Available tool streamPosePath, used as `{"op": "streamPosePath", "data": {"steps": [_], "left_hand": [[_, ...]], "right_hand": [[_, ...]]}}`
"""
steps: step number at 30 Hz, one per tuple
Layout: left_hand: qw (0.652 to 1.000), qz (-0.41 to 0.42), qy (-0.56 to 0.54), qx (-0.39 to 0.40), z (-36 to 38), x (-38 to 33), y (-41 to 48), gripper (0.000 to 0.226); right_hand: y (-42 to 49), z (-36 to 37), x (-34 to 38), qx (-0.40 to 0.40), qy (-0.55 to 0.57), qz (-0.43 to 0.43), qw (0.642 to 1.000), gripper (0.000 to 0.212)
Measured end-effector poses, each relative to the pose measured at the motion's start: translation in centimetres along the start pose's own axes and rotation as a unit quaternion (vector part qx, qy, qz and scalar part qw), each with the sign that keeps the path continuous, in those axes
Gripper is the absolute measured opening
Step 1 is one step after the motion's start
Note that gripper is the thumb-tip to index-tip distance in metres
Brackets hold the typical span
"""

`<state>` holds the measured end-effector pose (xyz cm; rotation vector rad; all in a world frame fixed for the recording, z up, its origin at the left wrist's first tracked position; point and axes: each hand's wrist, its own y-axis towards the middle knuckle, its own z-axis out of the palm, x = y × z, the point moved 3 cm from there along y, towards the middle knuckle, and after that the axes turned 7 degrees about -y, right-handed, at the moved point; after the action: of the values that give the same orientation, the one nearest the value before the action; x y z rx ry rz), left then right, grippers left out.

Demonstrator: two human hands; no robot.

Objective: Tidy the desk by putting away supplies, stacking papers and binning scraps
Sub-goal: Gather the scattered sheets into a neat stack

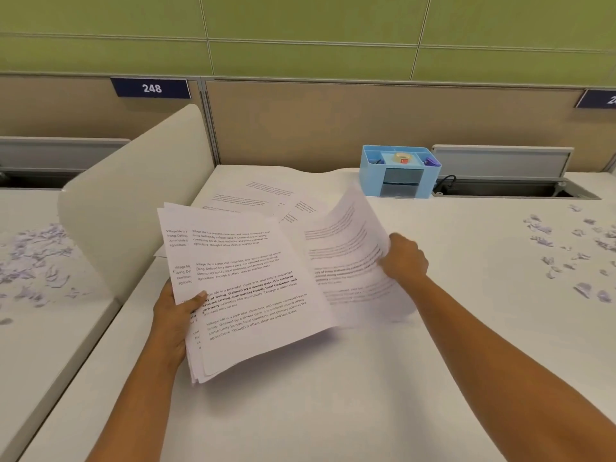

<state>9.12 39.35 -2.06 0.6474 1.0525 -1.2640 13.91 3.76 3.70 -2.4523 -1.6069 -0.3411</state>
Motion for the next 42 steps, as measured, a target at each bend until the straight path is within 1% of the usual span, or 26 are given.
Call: {"op": "streamPosePath", "data": {"steps": [1, 2, 4, 6, 8, 10, 11, 13, 14, 16, 17, 21, 23, 25, 27, 29, 31, 33, 35, 36, 37, 39, 42], "left_hand": [[1.0, 0.003, 0.001, 0.0, 0.1, -0.1, 0.0, 0.051], [1.0, 0.005, 0.002, -0.001, 0.1, -0.1, 0.0, 0.052], [1.0, 0.005, 0.007, -0.003, 0.4, 0.1, 0.0, 0.051], [1.0, 0.002, 0.012, -0.006, 0.6, 0.3, -0.1, 0.05], [1.0, -0.002, 0.018, -0.006, 0.9, 0.5, -0.1, 0.05], [1.0, -0.003, 0.024, -0.007, 1.2, 0.6, -0.2, 0.049], [1.0, -0.003, 0.024, -0.006, 1.3, 0.6, -0.2, 0.049], [1.0, -0.002, 0.025, -0.001, 1.7, 0.5, -0.3, 0.047], [1.0, -0.003, 0.023, 0.002, 1.9, 0.5, -0.3, 0.046], [1.0, -0.007, 0.013, 0.009, 2.3, 0.5, -0.5, 0.042], [1.0, -0.01, 0.007, 0.014, 2.5, 0.5, -0.5, 0.041], [0.999, -0.024, -0.022, 0.035, 3.3, 0.5, -0.5, 0.041], [0.998, -0.032, -0.036, 0.044, 3.8, 0.5, -0.5, 0.039], [0.997, -0.035, -0.049, 0.057, 4.6, 0.6, -0.6, 0.035], [0.995, -0.028, -0.052, 0.081, 5.9, 0.5, -0.9, 0.031], [0.994, -0.014, -0.025, 0.109, 7.8, 0.3, -1.1, 0.028], [0.991, 0.009, 0.025, 0.134, 9.6, 0.1, -1.1, 0.031], [0.985, 0.024, 0.061, 0.16, 11.2, 0.0, -0.8, 0.044], [0.979, 0.034, 0.085, 0.181, 12.6, -0.2, -0.4, 0.052], [0.977, 0.04, 0.091, 0.191, 13.4, -0.4, -0.2, 0.05], [0.974, 0.046, 0.092, 0.201, 14.2, -0.7, -0.1, 0.047], [0.971, 0.057, 0.079, 0.22, 15.8, -1.5, 0.2, 0.04], [0.965, 0.059, 0.053, 0.248, 17.7, -2.5, 0.6, 0.033]], "right_hand": [[-0.2, -1.2, 0.7, -0.041, 0.01, -0.025, 0.999, 0.019], [-0.3, -2.6, 1.4, -0.075, 0.025, -0.046, 0.996, 0.019], [-0.7, -5.2, 2.9, -0.132, 0.064, -0.083, 0.986, 0.024], [-1.1, -7.4, 4.2, -0.162, 0.119, -0.115, 0.973, 0.029], [-1.0, -8.5, 5.1, -0.157, 0.209, -0.131, 0.956, 0.032], [-0.7, -8.7, 5.5, -0.12, 0.318, -0.128, 0.932, 0.032], [-0.5, -8.5, 5.5, -0.088, 0.369, -0.118, 0.917, 0.032], [-0.3, -7.5, 5.4, 0.006, 0.441, -0.099, 0.892, 0.031], [-0.3, -6.7, 5.4, 0.058, 0.456, -0.092, 0.883, 0.03], [-0.8, -4.7, 5.2, 0.145, 0.458, -0.075, 0.874, 0.032], [-1.1, -3.4, 5.0, 0.171, 0.451, -0.065, 0.874, 0.033], [-2.2, 1.1, 3.6, 0.218, 0.45, -0.045, 0.865, 0.029], [-2.5, 2.1, 3.0, 0.238, 0.455, -0.037, 0.857, 0.031], [-2.6, 2.5, 2.5, 0.271, 0.477, -0.024, 0.836, 0.032], [-3.0, 2.6, 2.1, 0.321, 0.508, -0.028, 0.799, 0.025], [-3.2, 3.0, 1.7, 0.35, 0.528, -0.038, 0.773, 0.03], [-3.2, 3.2, 1.1, 0.337, 0.54, -0.047, 0.77, 0.041], [-2.8, 2.8, 0.3, 0.287, 0.568, -0.052, 0.769, 0.053], [-2.3, 1.6, -0.5, 0.226, 0.594, -0.07, 0.769, 0.079], [-1.9, 0.8, -0.8, 0.198, 0.605, -0.082, 0.767, 0.089], [-1.6, -0.1, -1.0, 0.171, 0.615, -0.097, 0.764, 0.091], [-1.0, -1.9, -1.3, 0.124, 0.632, -0.128, 0.754, 0.087], [-0.5, -4.4, -1.6, 0.086, 0.646, -0.169, 0.74, 0.078]]}}
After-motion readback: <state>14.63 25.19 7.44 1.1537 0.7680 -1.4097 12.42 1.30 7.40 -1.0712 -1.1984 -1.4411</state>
